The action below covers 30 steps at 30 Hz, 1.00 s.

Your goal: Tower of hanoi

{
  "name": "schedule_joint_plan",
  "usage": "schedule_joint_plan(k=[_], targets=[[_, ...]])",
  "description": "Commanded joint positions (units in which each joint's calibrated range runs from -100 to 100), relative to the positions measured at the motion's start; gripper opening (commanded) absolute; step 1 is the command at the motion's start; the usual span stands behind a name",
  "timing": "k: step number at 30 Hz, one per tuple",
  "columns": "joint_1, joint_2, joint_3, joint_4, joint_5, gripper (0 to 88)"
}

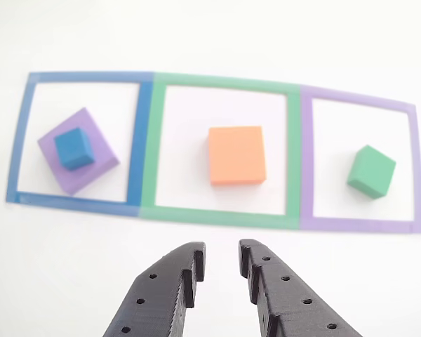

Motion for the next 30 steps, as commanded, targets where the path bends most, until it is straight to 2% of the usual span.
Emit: schedule_joint_plan(k=[1,6,10,15,22,30], targets=[[-4.37,-4.01,1.97,-0.44,0.00,6.1],[-8.18,-6.82,9.79,-6.99,0.00,14.8],[-9.70,-8.18,18.78,-16.54,0.00,24.8],[-10.69,-8.02,35.05,-39.13,0.00,32.7],[-11.00,-0.17,50.31,-68.26,0.00,35.2],[-12.45,12.89,55.22,-89.31,0.00,34.2]])
